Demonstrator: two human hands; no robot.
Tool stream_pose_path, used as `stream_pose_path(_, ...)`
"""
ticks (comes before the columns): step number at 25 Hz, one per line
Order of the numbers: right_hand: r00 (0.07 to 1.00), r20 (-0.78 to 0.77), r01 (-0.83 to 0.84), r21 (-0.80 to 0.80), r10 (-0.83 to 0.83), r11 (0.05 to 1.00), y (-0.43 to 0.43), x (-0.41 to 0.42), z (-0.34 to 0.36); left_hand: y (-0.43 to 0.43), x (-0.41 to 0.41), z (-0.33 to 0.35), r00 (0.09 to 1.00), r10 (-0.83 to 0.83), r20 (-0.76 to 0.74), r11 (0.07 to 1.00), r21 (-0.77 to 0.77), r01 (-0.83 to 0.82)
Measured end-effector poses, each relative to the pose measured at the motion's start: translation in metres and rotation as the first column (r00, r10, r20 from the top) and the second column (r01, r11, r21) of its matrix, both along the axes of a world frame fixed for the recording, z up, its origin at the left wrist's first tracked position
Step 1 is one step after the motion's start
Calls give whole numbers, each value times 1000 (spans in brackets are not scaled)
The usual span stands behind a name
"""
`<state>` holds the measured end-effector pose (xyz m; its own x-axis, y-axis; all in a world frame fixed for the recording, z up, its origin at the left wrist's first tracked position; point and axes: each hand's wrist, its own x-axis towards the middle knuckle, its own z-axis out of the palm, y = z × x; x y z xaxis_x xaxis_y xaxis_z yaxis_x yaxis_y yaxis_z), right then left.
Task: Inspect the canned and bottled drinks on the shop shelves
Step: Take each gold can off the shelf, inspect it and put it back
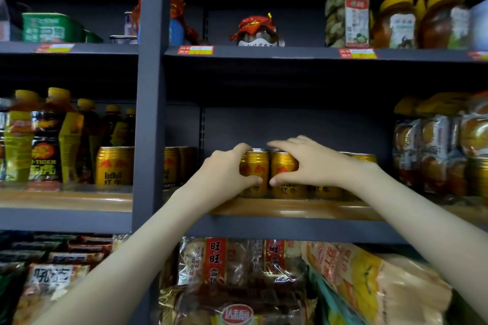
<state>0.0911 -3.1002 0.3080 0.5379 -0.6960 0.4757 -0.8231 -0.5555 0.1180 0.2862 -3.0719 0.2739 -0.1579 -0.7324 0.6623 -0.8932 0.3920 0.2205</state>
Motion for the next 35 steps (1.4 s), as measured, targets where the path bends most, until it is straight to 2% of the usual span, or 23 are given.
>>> stream_pose_path(4,999,-26,32,-66,-34,997,3,3,2,9,0,-2,995,83,55,996,-43,-81)
stream_pose_path(6,999,22,-24,-164,28,986,15,12,0,22,6,-10,987,137,84,974,-195,-118)
stream_pose_path(9,960,95,-214,-363,264,907,45,44,-20,47,41,-32,991,119,67,843,-534,-65)
stream_pose_path(10,942,68,-269,-440,330,857,55,58,-28,52,59,-39,990,119,79,784,-619,-45)
stream_pose_path(12,915,-35,-352,-554,402,754,67,98,-43,60,110,-54,974,178,140,717,-696,-31)
stream_pose_path(14,900,-94,-401,-563,427,722,70,144,-55,67,161,-64,939,281,199,701,-711,-60)
stream_pose_path(17,882,-95,-427,-572,461,701,68,212,-68,67,231,-71,888,429,162,698,-684,-212)
stream_pose_path(20,924,49,-296,-534,379,792,66,275,-68,61,287,-64,851,510,123,710,-619,-336)
stream_pose_path(23,970,202,-76,-286,138,955,59,323,-54,48,319,-61,858,491,149,767,-540,-345)
stream_pose_path(25,972,231,73,-139,-40,988,51,340,-43,38,326,-66,911,395,122,825,-483,-293)
stream_pose_path(28,933,306,185,44,-189,982,43,349,-33,29,325,-69,939,327,111,837,-494,-233)
stream_pose_path(30,916,348,206,23,-201,978,36,353,-33,28,326,-69,948,303,98,837,-503,-216)
stream_pose_path(35,874,485,73,-197,33,978,39,351,-45,27,327,-70,965,252,79,833,-525,-175)
